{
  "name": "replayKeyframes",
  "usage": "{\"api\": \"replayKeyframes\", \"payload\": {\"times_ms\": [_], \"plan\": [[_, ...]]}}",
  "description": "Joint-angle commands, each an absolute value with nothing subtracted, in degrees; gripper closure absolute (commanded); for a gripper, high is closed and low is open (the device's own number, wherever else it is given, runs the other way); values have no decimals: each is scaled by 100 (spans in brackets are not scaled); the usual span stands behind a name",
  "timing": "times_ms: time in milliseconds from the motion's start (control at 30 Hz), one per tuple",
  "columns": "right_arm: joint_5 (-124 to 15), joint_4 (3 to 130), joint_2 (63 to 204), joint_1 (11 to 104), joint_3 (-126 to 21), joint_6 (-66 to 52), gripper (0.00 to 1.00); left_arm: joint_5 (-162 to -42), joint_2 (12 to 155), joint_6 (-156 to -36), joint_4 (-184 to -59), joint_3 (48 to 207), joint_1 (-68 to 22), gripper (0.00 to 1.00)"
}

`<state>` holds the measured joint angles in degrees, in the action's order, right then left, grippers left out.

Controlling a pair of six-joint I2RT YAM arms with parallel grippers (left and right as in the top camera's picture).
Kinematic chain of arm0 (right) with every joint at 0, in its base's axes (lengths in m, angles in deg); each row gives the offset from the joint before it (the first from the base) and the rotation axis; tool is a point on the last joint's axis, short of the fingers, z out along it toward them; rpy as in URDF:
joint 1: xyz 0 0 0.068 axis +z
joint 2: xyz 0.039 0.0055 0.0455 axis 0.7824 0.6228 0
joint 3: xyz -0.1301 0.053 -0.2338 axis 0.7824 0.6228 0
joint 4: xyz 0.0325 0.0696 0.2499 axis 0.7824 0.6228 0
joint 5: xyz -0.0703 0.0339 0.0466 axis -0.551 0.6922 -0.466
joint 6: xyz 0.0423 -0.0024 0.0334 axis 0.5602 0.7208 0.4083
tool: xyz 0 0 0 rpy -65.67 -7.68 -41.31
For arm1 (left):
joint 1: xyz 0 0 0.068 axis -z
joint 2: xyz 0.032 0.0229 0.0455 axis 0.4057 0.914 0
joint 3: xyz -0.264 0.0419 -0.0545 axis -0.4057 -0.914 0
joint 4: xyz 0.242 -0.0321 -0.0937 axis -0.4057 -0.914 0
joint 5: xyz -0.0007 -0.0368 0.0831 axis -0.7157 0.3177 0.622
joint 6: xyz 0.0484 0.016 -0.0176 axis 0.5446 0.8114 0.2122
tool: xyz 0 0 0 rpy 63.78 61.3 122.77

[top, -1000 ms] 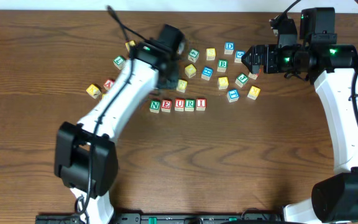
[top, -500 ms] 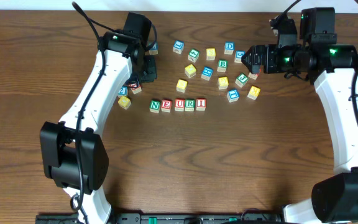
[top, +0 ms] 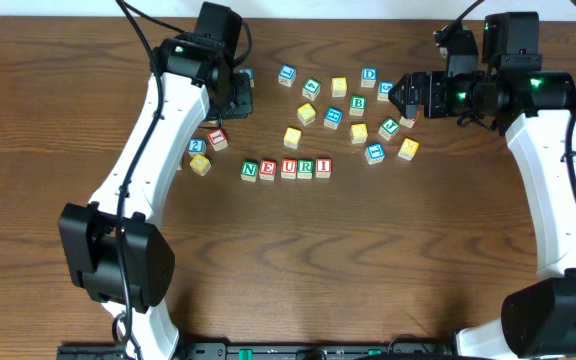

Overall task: Spell out NEURIPS
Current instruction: 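Move the left gripper over the upper-left blocks searching for the P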

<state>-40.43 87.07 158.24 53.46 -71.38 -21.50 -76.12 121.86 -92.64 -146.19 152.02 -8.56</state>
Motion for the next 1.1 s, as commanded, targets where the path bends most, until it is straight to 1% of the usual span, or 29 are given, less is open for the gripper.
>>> {"api": "replayKeyframes", "payload": {"times_ms": [0,500,1067], "plan": [[-4052,8716,15827,5306,-7230,-2214,1,-7667,11990,-9144,-14665,15347,-889,65],[-4052,8716,15827,5306,-7230,-2214,1,-7619,11565,-8991,-14619,15347,-893,65],[-4052,8716,15827,5306,-7230,-2214,1,-7625,11561,-8995,-14621,15347,-867,66]]}}
